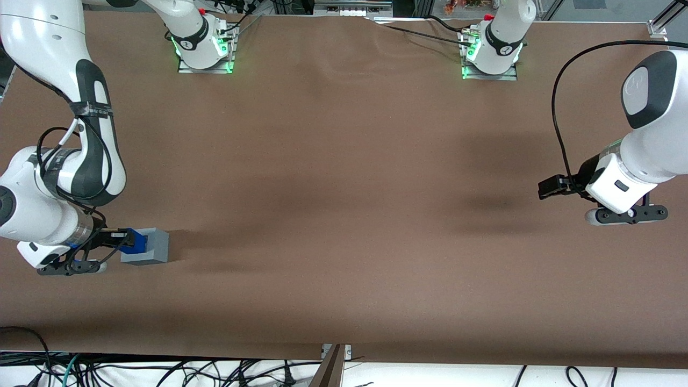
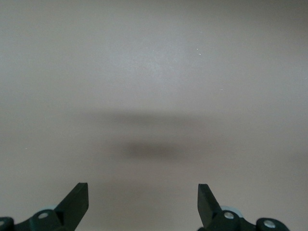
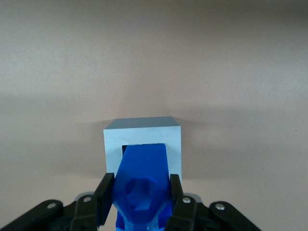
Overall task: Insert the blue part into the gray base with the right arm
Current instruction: 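Lower the blue block into the gray base's square hole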
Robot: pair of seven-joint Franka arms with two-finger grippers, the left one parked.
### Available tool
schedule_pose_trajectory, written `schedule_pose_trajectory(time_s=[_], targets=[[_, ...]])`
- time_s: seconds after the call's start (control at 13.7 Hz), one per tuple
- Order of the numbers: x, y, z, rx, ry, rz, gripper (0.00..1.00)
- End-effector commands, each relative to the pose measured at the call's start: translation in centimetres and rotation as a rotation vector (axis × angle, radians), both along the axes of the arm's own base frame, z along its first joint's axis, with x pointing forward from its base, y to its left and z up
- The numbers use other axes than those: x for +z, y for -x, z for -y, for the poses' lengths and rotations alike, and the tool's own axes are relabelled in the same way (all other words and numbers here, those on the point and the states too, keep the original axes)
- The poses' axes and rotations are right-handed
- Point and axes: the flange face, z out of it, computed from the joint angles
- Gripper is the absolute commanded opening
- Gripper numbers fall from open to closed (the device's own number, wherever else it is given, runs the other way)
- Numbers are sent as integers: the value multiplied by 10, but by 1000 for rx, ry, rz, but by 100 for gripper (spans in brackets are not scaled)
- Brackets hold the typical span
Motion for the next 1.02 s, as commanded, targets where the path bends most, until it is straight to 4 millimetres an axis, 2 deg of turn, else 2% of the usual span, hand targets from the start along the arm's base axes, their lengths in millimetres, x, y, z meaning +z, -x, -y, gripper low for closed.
schedule_pose_trajectory(time_s=[0.0,0.8,0.95], targets=[[-7,-6,2,15,-19,7,23],[-11,-11,1,38,-15,44,24],[-12,-11,-2,13,-61,48,24]])
